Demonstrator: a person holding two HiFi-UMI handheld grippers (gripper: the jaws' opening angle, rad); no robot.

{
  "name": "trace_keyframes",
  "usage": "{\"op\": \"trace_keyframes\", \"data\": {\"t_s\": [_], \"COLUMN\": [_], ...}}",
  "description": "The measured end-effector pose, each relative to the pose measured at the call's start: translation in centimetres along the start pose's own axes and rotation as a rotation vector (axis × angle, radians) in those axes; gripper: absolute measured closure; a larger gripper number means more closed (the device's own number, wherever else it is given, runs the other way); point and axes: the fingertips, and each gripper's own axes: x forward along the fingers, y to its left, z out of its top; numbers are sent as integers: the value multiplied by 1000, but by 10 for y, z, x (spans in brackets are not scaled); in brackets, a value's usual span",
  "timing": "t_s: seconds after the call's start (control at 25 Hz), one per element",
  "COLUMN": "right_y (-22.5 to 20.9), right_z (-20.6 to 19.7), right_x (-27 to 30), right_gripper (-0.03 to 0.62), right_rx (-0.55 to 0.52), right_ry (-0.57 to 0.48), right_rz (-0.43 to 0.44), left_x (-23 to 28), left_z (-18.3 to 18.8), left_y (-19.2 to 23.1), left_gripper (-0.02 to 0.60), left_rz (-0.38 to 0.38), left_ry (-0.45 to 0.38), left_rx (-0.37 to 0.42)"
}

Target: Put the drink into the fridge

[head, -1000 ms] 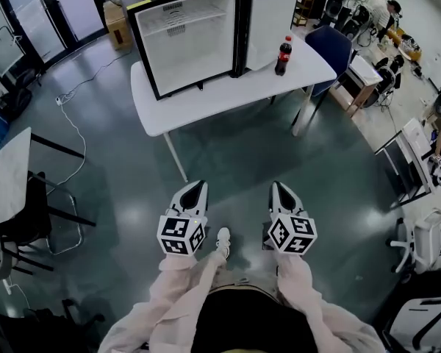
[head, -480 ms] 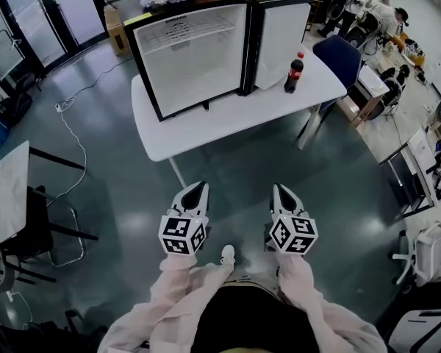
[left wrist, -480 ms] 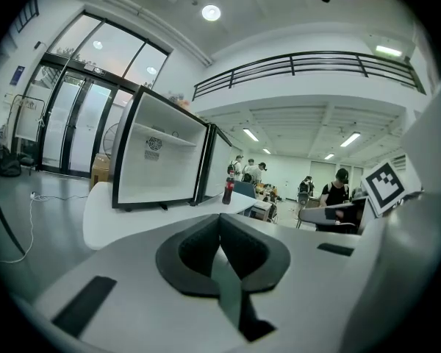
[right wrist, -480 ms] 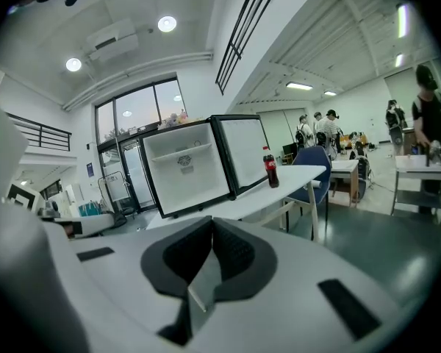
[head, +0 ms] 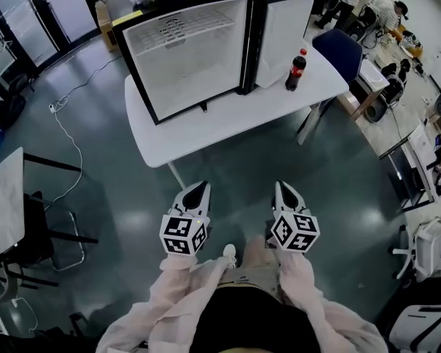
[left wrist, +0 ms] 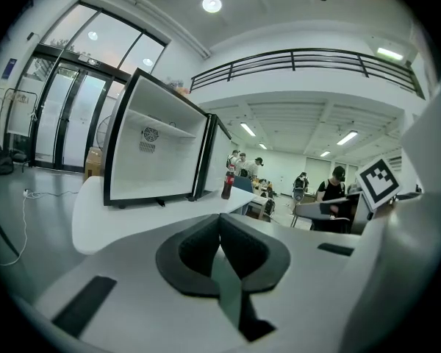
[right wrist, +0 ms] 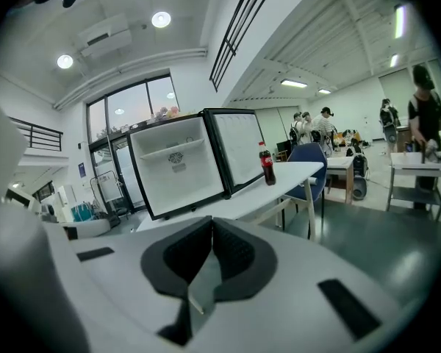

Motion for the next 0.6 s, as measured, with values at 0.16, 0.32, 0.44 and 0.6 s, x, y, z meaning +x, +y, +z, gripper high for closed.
{"op": "trace_keyframes", "data": {"t_s": [0.16, 0.32, 0.44, 0.6], "right_y": [-9, -11, -13, -20], "right_z": [1, -4, 1, 17], "right_x": [10, 30, 53, 86], "right_gripper": [582, 582, 582, 582], "right_rx": [7, 10, 9, 9], "right_ry": [0, 22, 29, 27], "right_rz": [-15, 9, 34, 54], "left_x": [6, 21, 39, 66], "left_z": [-5, -7, 0, 13], "left_y": [8, 16, 22, 28], "left_gripper": [571, 571, 571, 571], "left_rz": [11, 29, 36, 40], "left_ry": [13, 21, 19, 13], "left_rx": [-6, -9, 0, 11]}}
